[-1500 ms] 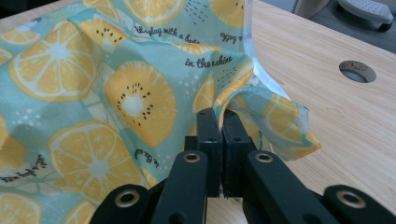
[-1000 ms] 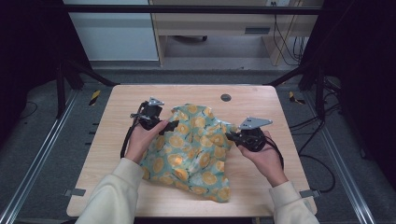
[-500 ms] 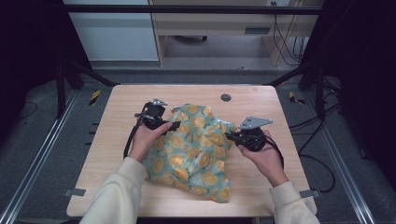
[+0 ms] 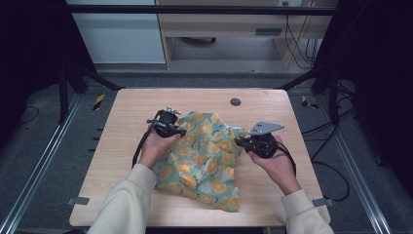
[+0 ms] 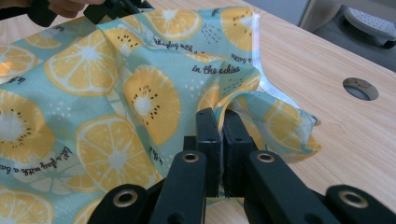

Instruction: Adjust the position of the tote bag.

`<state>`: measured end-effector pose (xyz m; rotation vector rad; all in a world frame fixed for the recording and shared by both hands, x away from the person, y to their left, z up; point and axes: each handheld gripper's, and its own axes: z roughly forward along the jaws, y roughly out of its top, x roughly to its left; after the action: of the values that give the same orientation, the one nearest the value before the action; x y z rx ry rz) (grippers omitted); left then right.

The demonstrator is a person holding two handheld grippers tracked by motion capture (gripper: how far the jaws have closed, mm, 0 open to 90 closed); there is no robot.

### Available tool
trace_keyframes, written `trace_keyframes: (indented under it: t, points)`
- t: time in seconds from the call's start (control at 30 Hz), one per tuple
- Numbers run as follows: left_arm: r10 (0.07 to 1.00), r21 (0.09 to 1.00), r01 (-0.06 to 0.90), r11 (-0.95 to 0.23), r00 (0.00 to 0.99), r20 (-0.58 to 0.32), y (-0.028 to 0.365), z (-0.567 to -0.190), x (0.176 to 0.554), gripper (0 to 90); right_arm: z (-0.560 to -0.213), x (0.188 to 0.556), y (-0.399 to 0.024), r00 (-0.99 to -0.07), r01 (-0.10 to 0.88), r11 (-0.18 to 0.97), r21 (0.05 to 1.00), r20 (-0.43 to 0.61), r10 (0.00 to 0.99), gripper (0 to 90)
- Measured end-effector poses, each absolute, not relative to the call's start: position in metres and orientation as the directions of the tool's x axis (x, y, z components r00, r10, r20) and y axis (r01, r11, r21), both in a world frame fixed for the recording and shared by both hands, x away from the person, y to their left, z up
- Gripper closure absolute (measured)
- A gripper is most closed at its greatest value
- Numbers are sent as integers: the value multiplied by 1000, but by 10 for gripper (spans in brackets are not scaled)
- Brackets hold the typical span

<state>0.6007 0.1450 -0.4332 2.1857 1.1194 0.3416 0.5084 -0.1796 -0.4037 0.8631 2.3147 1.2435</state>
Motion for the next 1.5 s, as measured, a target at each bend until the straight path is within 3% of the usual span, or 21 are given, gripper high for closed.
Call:
trace_keyframes:
  t: [0.07, 0.13, 0.2, 0.7, 1.13, 1.5]
  points:
    - [793, 655, 622, -429, 607, -57, 145, -433, 600, 728, -403, 508, -180, -741, 340, 421, 841, -36, 671, 879]
    - [787, 667, 607, -433, 615, -49, 147, -433, 597, 879, -401, 508, -182, -733, 341, 422, 840, -43, 679, 882]
    - [789, 678, 593, -435, 614, -31, 150, -430, 594, 892, -399, 507, -184, -724, 344, 422, 839, -49, 688, 885]
    - [822, 884, 362, -295, 568, 41, 203, -387, 532, 900, -366, 486, -211, -679, 301, 406, 863, -105, 726, 895]
    - [828, 938, 256, -232, 558, 52, 224, -370, 502, 900, -350, 478, -210, -666, 246, 404, 881, -150, 731, 898]
    - [812, 945, 241, -221, 582, 41, 234, -368, 488, 900, -347, 474, -206, -658, 233, 386, 893, -148, 738, 897]
